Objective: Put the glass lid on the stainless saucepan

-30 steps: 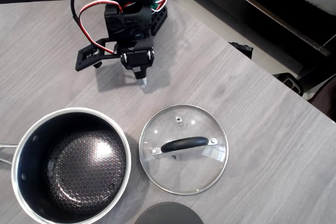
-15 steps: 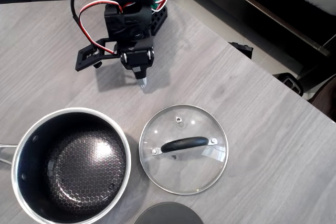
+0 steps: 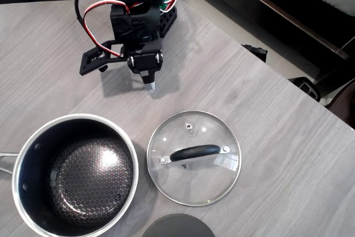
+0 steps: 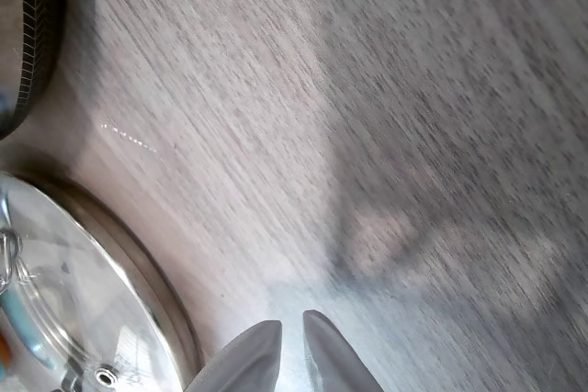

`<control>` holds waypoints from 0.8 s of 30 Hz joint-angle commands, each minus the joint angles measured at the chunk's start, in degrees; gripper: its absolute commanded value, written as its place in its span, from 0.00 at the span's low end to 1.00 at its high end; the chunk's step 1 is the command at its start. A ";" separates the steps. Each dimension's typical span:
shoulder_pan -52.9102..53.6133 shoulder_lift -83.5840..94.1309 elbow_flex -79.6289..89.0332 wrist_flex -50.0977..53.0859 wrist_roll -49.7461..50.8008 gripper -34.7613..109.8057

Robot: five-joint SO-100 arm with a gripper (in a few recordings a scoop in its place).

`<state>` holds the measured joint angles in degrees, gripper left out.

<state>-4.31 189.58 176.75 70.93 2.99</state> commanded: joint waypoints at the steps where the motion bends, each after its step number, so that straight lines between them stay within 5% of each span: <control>1: 0.26 1.58 0.53 0.26 0.00 0.24; 24: -6.86 1.58 0.53 0.00 -0.09 0.24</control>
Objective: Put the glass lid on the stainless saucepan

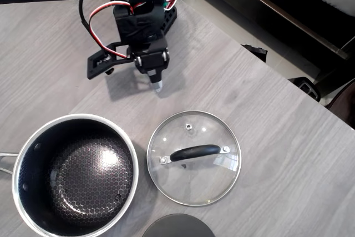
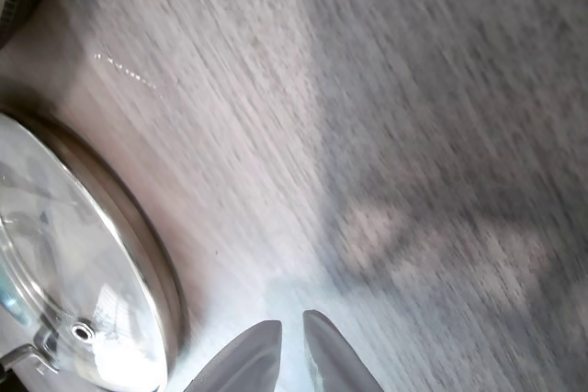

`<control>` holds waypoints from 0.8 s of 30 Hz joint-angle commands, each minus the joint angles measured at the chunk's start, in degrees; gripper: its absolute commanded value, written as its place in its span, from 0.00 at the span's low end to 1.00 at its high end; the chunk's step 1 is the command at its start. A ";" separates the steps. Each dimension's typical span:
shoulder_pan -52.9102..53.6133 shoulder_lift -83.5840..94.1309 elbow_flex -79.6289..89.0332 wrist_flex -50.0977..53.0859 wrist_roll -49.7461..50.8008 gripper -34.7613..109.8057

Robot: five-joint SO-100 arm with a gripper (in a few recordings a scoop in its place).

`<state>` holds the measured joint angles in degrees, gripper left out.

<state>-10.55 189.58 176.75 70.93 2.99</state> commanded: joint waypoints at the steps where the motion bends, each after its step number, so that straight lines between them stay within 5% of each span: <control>1: -0.62 1.58 0.53 0.00 -0.09 0.24; 10: 0.44 1.58 0.53 0.09 -0.62 0.24; 17: 1.58 1.58 0.09 -4.39 -10.02 0.24; 24: 1.67 -2.46 -15.91 -5.80 -11.16 0.24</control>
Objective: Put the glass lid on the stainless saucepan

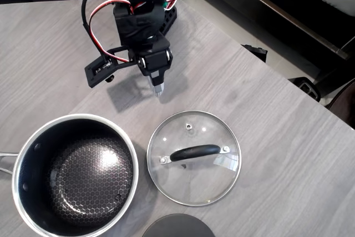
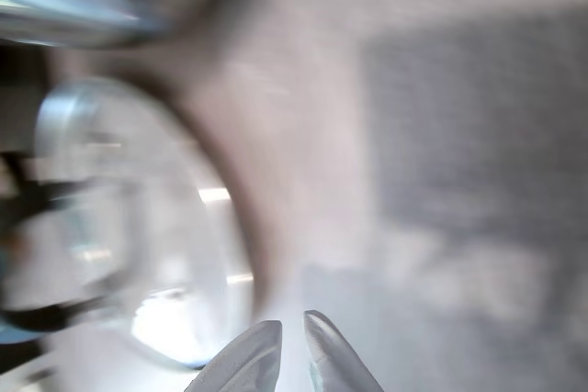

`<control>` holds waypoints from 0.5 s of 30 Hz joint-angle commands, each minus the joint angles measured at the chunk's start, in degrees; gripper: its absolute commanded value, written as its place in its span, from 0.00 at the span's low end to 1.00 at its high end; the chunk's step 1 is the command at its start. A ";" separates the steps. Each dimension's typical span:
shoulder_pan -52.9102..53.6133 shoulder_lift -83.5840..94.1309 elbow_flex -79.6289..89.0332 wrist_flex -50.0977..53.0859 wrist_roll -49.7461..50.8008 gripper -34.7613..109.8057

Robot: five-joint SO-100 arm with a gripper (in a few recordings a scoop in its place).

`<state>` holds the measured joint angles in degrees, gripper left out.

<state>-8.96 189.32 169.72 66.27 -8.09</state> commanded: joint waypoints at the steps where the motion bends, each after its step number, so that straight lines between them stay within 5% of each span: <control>1: 0.00 -6.68 -13.18 -1.67 0.26 0.24; 5: -0.18 -36.74 -38.41 1.76 6.68 0.24; 10: -3.43 -72.86 -75.41 18.19 16.88 0.24; 15: -7.47 -86.66 -90.26 22.15 21.01 0.24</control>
<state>-14.68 109.42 89.65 86.57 10.90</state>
